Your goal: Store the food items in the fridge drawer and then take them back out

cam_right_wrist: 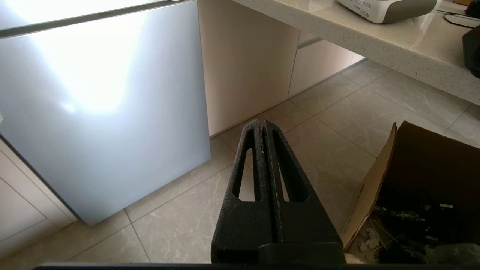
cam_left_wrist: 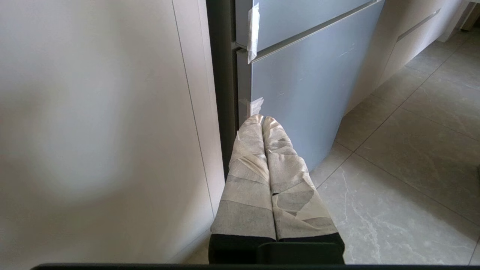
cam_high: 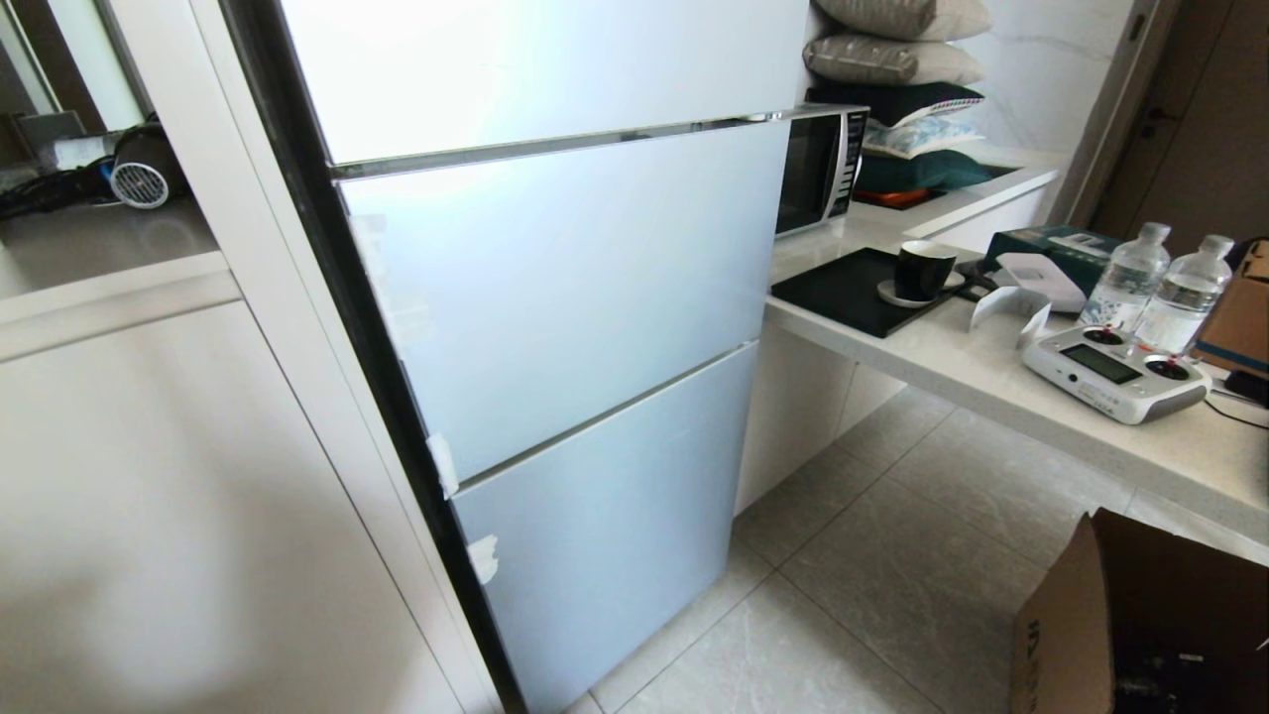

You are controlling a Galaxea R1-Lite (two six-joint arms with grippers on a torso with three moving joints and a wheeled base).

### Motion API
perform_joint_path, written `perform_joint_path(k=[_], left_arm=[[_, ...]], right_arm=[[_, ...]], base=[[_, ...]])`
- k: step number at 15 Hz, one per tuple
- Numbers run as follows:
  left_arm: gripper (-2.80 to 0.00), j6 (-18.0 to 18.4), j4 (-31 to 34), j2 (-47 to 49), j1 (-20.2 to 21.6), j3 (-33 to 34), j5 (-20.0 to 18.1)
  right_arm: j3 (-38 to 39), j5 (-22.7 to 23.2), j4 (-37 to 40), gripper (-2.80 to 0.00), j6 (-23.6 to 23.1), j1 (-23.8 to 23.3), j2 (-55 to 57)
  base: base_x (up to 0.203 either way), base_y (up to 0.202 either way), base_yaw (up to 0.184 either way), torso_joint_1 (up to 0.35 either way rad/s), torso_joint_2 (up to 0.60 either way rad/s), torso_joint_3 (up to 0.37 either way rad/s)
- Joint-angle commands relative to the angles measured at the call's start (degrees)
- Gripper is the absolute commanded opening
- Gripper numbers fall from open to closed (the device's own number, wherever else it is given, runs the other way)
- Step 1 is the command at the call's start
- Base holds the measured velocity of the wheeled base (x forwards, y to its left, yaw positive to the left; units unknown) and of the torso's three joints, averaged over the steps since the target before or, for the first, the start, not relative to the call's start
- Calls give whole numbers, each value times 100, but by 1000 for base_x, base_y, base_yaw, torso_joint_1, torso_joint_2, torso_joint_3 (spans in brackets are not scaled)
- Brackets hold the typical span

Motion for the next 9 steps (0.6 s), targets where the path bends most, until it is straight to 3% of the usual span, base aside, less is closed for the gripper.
perform_joint_path(k=[1, 9], left_arm=[[-280, 1, 2, 9, 0, 1, 1], [-280, 1, 2, 3, 0, 1, 1]], right_arm=[[0, 2, -1, -280, -1, 1, -1], [0, 2, -1, -280, -5, 1, -1]], base=[[0, 0, 0, 0, 0, 0], [0, 0, 0, 0, 0, 0]])
